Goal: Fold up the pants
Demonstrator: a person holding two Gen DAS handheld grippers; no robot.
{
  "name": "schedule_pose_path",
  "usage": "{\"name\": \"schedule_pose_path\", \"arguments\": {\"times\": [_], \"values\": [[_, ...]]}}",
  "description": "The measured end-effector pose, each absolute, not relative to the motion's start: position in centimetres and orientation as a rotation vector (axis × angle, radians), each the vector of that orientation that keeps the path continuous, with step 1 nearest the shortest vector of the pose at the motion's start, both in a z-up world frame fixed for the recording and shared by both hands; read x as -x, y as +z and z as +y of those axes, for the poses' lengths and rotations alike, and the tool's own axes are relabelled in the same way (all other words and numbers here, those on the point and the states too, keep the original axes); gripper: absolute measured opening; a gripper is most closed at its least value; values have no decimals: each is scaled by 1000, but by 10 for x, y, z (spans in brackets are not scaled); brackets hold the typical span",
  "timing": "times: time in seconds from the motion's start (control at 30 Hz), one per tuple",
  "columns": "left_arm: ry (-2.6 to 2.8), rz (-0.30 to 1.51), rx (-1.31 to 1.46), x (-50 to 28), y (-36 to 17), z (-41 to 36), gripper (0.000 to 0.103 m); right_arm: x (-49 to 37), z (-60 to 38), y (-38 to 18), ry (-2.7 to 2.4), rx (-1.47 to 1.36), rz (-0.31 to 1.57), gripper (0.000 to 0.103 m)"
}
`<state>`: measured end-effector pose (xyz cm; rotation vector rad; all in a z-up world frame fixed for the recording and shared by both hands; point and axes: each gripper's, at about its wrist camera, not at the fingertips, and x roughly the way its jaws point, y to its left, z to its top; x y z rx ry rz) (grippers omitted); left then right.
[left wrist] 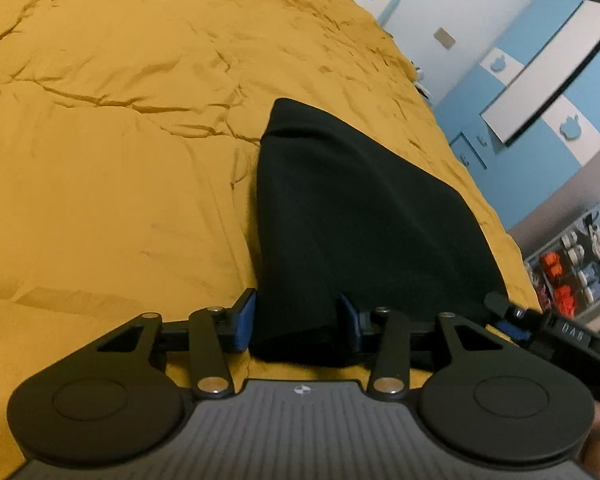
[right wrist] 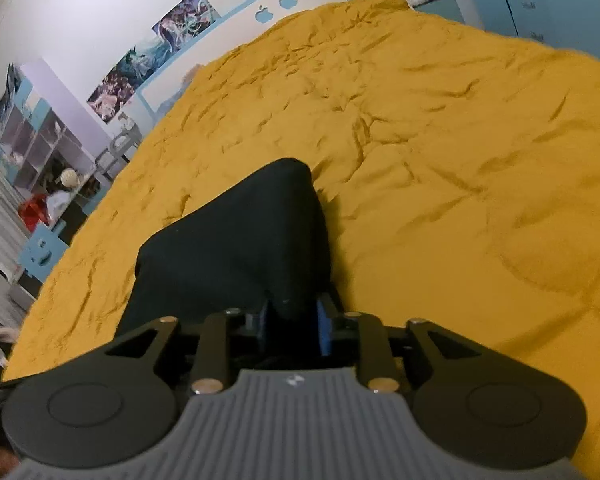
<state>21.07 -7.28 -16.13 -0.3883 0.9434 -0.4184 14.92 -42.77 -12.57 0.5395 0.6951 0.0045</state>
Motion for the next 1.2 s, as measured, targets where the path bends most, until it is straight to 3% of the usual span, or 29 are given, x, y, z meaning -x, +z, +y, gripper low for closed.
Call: {"name": "schedule_pose_path", "arguments": {"times": [0.03, 0.1, 0.17, 0.23, 0.73, 1.2], "values": [[-426, 950, 394, -212, -160, -70, 50, -152, -428, -122, -14, -503, 693, 56], [-423, 933, 439, -212, -155, -60, 53, -156, -430, -117, -2, -500, 689, 56], [-381, 882, 486, -213, -148, -51, 66, -157, -436, -114, 21, -545, 681, 56], [-359, 871, 522, -220, -142, -43, 72, -161, -441, -112, 41, -597, 673, 58], [-421, 992, 567, -277, -153, -47, 77, -220, -448, -139, 118, -693, 820, 62], [-487, 1105, 685, -315, -198, -65, 80, -261, -463, -179, 247, -836, 924, 75]]}}
